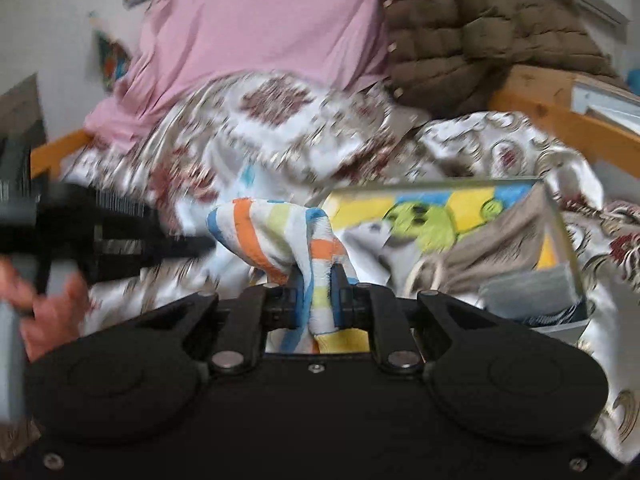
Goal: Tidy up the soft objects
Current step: 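Carry the wipes packet with left tool while right tool carries the towel to the tray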
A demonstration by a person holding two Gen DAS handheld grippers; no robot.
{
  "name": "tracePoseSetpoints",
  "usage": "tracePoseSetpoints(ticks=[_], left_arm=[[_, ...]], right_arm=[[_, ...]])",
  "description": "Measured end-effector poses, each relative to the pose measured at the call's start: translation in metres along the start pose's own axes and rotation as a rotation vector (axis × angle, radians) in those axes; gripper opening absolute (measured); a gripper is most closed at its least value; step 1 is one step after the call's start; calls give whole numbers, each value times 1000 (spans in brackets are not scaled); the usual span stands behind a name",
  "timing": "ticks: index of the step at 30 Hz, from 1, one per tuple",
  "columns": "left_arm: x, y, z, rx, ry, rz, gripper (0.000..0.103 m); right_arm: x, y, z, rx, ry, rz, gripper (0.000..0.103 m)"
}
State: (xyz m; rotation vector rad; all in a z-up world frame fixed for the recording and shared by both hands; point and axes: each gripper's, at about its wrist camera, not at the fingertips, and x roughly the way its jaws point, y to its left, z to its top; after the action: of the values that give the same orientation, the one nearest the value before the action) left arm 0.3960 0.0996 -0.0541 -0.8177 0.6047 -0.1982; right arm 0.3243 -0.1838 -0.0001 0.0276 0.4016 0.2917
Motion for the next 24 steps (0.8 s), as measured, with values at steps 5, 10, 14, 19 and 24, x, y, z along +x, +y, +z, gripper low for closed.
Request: tracePoseSetpoints(ticks=[5,10,14,19,24], left_arm=[[28,-4,8,-90,18,-92,8],[53,-10,8,-29,67,-67,8],[72,-1,4,-38,91,-57,8],[93,3,-6,-3,149,-23,8],[103,9,-9,-14,171,-12,8]], right_arm=[[25,-16,38,39,-45,-67,7],[63,-33,66,125,-80,-159,7],[99,-46,75,172,-36,-173,8],[143,-45,61,128,45,-178,8],[174,-31,36,117,129,-184,8]])
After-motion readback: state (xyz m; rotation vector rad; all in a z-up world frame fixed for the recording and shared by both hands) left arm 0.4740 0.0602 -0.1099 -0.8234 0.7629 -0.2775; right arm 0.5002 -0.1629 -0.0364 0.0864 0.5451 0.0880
